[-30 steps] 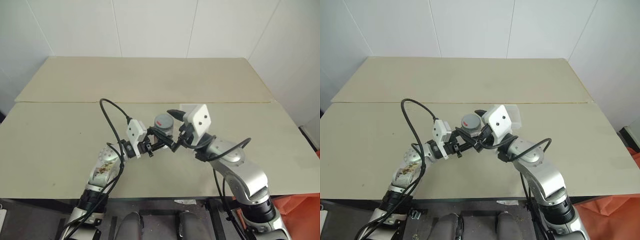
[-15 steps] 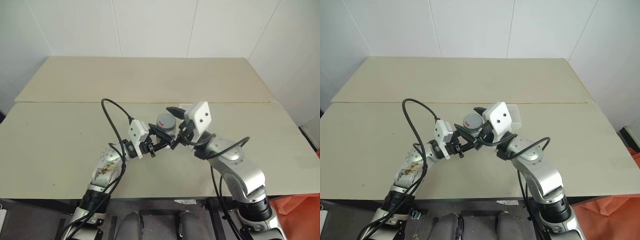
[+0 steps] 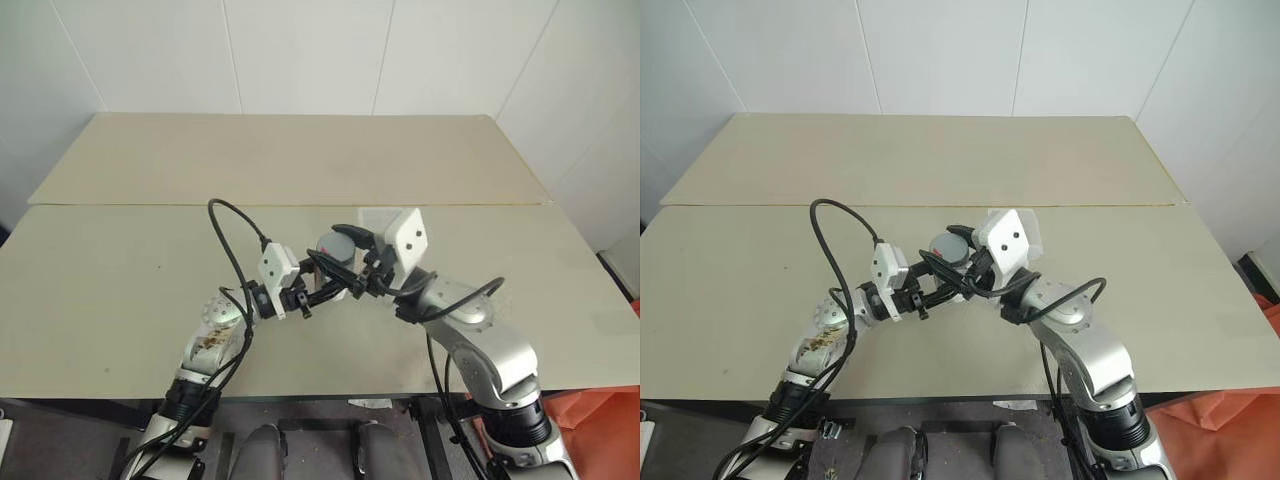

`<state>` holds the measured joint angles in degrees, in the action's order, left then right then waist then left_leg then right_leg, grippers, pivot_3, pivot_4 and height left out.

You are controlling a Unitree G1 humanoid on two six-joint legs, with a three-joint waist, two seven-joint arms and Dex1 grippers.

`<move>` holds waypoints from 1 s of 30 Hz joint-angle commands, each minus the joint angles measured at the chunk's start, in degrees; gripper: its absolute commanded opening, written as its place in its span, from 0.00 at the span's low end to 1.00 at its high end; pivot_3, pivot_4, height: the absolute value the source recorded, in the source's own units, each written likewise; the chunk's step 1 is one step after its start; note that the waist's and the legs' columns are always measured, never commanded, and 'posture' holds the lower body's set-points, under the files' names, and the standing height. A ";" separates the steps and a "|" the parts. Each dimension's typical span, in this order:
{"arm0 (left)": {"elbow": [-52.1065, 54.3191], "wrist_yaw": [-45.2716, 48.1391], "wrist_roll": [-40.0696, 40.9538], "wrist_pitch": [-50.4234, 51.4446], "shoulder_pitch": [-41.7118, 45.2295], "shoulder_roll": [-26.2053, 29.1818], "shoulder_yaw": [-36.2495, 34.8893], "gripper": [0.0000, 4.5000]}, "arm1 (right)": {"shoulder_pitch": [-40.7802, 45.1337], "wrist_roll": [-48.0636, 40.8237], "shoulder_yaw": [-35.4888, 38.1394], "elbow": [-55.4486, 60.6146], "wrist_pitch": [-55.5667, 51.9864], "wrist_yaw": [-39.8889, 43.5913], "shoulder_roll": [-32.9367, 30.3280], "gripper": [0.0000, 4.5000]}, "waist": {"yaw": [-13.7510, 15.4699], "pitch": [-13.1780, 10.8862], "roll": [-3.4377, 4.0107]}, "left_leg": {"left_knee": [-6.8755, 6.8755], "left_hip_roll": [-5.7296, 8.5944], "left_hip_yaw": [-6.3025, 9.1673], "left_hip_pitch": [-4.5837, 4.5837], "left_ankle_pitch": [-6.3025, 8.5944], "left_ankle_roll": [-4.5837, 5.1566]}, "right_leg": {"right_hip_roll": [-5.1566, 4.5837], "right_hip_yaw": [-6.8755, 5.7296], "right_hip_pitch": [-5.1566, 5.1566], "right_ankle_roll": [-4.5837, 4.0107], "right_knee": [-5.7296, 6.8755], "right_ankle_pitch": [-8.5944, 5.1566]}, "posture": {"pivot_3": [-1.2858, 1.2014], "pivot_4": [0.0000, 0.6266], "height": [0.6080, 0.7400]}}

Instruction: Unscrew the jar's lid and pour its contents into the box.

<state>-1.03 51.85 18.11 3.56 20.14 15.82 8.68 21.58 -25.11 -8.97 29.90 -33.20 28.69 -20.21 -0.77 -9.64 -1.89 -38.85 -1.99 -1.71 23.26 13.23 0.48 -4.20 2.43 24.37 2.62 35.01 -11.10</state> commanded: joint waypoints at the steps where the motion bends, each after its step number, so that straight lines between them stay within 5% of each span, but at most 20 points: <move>1: 4.44 3.48 2.10 -0.67 -0.86 1.18 0.69 0.47 | 2.60 -9.98 6.76 -0.39 0.20 12.99 -5.42 0.61 | 0.02 0.00 0.00 | 0.00 0.00 0.00 0.01 0.00 0.00 | -0.01 0.00 0.00 0.00 0.00 0.00 | 0.52 0.24 1.00; 7: 9.23 7.08 4.30 1.19 -0.64 1.79 3.15 0.47 | 9.44 -17.15 8.39 -11.14 2.48 35.84 -14.30 0.61 | -0.14 -0.02 0.00 | -0.01 0.03 0.00 -0.05 0.00 0.00 | -0.04 0.00 -0.05 0.04 -0.02 -0.03 | 0.52 0.24 1.00; 15: 9.81 7.55 4.14 1.45 1.66 -1.39 7.72 0.47 | 24.22 -14.63 1.93 -30.40 8.37 61.96 -14.77 0.61 | -0.16 -0.03 0.03 | 0.00 -0.21 0.04 -0.09 0.00 0.01 | 0.30 0.02 -0.02 0.14 0.02 -0.13 | 0.52 0.24 1.00; 26: 11.45 4.88 3.12 1.81 0.42 -2.38 7.87 0.47 | 30.69 -18.62 -9.08 -41.48 18.74 63.81 -21.17 0.61 | 0.05 -0.03 0.03 | 0.01 -0.15 0.02 -0.01 0.00 0.00 | 0.20 0.03 0.03 -0.14 -0.01 0.05 | 0.52 0.24 1.00; 30: 11.30 4.59 2.99 1.41 0.00 -2.18 7.50 0.47 | 31.09 -21.93 -9.10 -42.56 17.45 63.81 -22.67 0.88 | 0.07 -0.03 0.03 | 0.00 -0.16 0.03 -0.01 0.00 0.00 | 0.21 0.03 0.04 -0.15 0.00 0.05 | 0.52 0.24 1.00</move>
<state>7.19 55.77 20.54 6.24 20.14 13.97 15.19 50.88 -44.55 -19.63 -12.65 -16.09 89.86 -41.47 -0.70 -9.67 -1.86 -38.85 -2.14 -1.69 23.25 13.23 0.48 -4.00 2.45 24.40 2.47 35.01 -11.05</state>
